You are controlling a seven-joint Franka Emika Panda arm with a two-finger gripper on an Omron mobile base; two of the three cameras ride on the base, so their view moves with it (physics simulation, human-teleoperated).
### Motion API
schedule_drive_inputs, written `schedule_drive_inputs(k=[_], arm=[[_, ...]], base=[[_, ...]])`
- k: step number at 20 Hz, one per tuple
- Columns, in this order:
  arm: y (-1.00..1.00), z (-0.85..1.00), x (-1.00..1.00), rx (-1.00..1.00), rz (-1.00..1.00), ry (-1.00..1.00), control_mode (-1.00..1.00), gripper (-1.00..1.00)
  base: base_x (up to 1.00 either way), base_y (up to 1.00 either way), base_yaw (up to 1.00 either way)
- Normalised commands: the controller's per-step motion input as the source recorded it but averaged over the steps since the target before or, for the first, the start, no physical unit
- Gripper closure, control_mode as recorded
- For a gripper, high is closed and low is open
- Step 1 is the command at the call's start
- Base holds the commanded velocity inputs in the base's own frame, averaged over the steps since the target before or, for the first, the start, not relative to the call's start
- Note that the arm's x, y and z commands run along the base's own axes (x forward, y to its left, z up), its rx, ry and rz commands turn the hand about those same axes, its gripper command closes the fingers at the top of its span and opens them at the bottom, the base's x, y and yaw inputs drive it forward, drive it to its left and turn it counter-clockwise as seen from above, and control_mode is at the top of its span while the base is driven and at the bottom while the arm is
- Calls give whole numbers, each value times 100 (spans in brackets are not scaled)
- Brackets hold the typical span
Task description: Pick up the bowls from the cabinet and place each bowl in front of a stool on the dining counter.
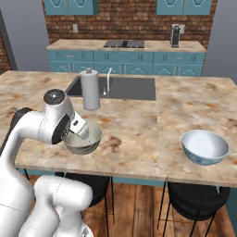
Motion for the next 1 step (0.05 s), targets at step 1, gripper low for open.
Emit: schedule_drive_inputs(k=[1], arm=[[0, 0, 0, -31, 2, 13, -100, -100]], base=[[0, 0, 0]])
